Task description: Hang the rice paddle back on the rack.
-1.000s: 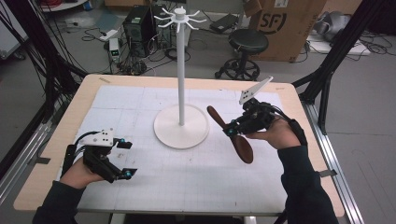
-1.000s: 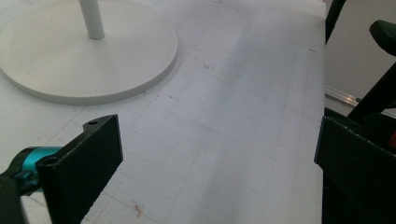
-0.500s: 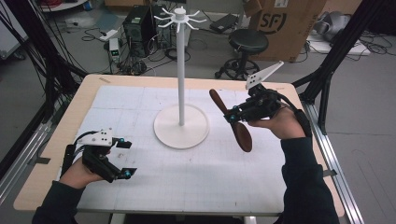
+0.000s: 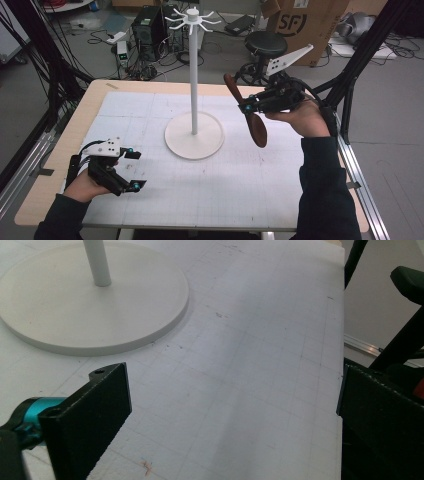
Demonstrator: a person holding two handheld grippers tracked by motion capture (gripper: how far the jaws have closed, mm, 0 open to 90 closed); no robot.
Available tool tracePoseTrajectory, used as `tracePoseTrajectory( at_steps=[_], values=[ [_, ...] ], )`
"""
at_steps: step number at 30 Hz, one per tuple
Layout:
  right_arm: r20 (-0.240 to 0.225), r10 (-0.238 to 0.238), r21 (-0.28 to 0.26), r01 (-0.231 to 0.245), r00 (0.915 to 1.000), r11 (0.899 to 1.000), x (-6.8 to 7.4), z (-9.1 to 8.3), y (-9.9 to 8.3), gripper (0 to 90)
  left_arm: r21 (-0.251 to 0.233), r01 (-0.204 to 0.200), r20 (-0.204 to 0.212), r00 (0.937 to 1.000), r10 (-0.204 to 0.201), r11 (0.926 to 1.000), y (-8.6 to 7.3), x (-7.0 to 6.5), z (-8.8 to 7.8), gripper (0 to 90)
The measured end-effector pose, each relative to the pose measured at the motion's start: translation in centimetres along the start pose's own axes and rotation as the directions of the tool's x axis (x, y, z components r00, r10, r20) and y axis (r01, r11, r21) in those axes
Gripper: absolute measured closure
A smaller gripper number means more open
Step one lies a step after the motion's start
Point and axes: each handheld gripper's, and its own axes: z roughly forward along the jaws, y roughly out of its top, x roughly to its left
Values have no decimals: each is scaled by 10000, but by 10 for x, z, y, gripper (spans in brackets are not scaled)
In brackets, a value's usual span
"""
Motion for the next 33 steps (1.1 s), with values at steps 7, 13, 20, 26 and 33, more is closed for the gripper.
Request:
tracePoseTrajectory(
  at_steps=[7,13,20,26,33],
  values=[
    [268,-95,-164,99,9996,9998,-1,-6,19,784,-51,-15,19,10000,15,10000,0,0,-1,17],
    [479,-182,-343,198,9987,9992,0,-9,36,784,-56,-16,25,10000,16,10000,0,0,-2,17],
    [623,-217,-332,238,9978,9992,-2,-13,52,785,-126,-33,64,10000,34,9999,1,0,-3,17],
    [830,-104,-517,147,9965,9986,-7,-17,60,784,-146,-19,76,10000,20,9999,1,0,-3,17],
    [941,-174,-640,235,9954,9977,-5,-18,73,784,-146,-31,127,9999,33,9999,1,0,-3,17]
  ],
)
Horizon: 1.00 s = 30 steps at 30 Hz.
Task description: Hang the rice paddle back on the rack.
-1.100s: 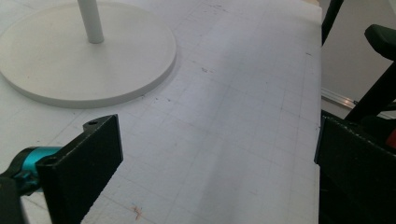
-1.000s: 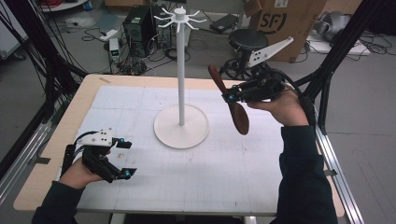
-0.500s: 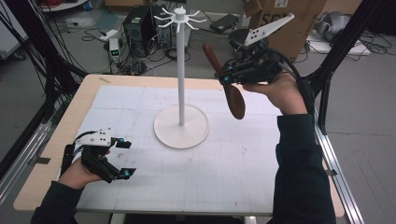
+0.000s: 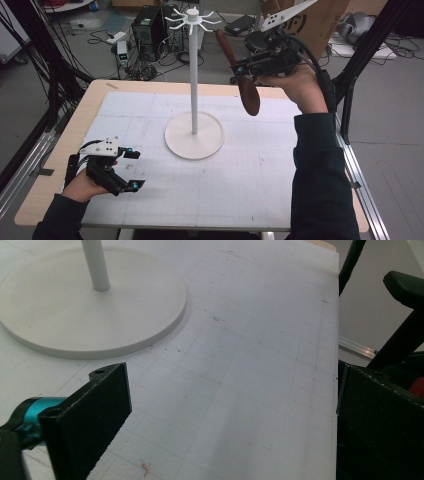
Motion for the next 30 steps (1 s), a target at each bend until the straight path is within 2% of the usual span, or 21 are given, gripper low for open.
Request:
tracePoseTrajectory(
  at_steps=[7,11,12,16,17,30],
  values=[
    [148,-182,-148,184,9997,9997,-1,3,12,784,-87,41,-15,10000,-41,10000,0,0,-2,17],
    [197,-20,-111,22,9998,9999,-1,6,14,784,-108,-29,18,10000,30,9999,0,-1,-3,17],
    [250,-183,-197,188,9995,9996,-3,8,14,784,-101,-41,20,10000,41,9999,1,-1,-3,17],
    [317,43,-63,-41,9995,10000,-2,10,15,784,-95,-11,30,10000,11,10000,1,-1,-3,17],
    [329,-74,-130,78,9994,9999,-4,11,15,784,-85,-45,50,10000,45,10000,1,-1,-3,17],
    [392,134,-110,-130,9991,9999,-6,20,17,783,-71,-23,80,10000,24,10000,1,-2,-3,17]
  ],
)
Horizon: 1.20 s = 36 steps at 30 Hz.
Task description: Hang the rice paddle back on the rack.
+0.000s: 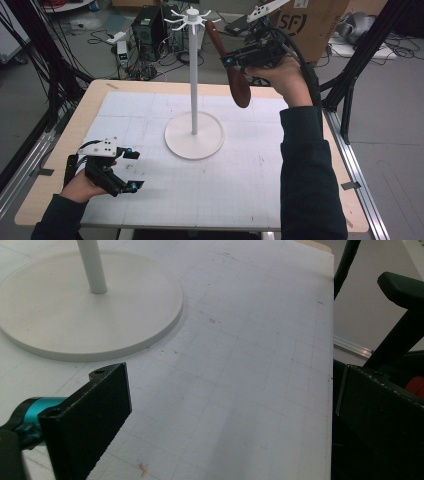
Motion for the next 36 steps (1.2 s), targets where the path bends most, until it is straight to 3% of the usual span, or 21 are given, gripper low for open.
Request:
tracePoseTrajectory(
  at_steps=[5,6,7,12,13,16,18,20,33,34,36],
  values=[
    [11,13,-52,-13,10000,10000,-1,4,0,783,14,-1,10,10000,1,10000,0,0,0,17],
    [55,-168,-126,168,9998,9998,-2,5,0,783,15,-18,21,10000,18,10000,0,0,0,17],
    [50,29,-43,-29,10000,10000,0,5,0,783,17,-17,17,10000,17,10000,0,0,0,17],
    [102,19,-17,-19,9999,10000,1,10,0,783,84,16,-28,10000,-16,10000,0,0,1,17],
    [140,-148,-107,149,9998,9998,-1,11,0,782,92,-6,-10,10000,6,10000,0,0,1,17],
    [123,60,23,-60,9999,10000,0,13,0,782,119,-24,2,10000,24,9999,0,0,1,17],
    [115,-98,-47,99,9999,9999,-1,15,0,781,112,-26,2,10000,26,9999,0,0,1,17],
    [132,96,60,-97,9999,9999,0,16,0,780,97,-4,-3,10000,4,10000,0,0,1,17],
    [192,88,57,-89,9998,9999,-2,24,0,768,88,-51,26,10000,51,9999,0,0,1,17],
    [164,263,141,-265,9995,9995,-1,23,0,764,80,-40,28,10000,40,10000,0,-1,1,17],
    [171,101,48,-102,9998,9999,-3,24,0,752,93,-50,30,10000,50,9999,0,-1,1,17]
  ],
)
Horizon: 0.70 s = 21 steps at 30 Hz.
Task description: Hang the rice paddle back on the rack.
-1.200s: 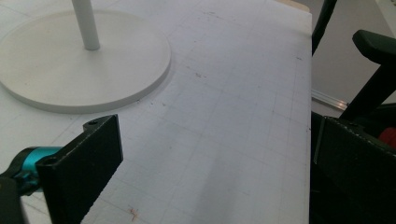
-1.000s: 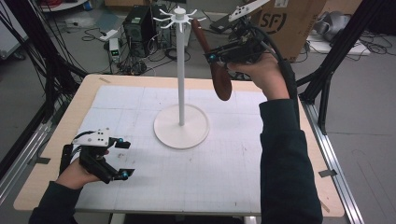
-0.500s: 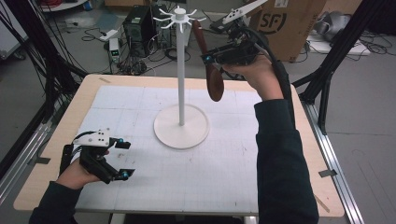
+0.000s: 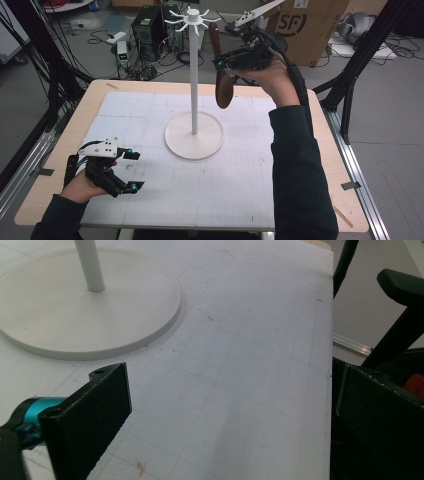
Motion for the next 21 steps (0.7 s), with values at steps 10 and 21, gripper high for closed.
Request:
tracePoseTrajectory(
  at_steps=[10,21],
  values=[
    [-74,-122,-287,120,9999,9995,2,-4,-5,648,-66,37,-22,10000,-37,10000,0,0,-1,17],
    [-1148,-275,-734,191,9930,9971,13,-12,-26,468,-74,34,16,10000,-34,10000,0,0,-1,17]
  ],
)
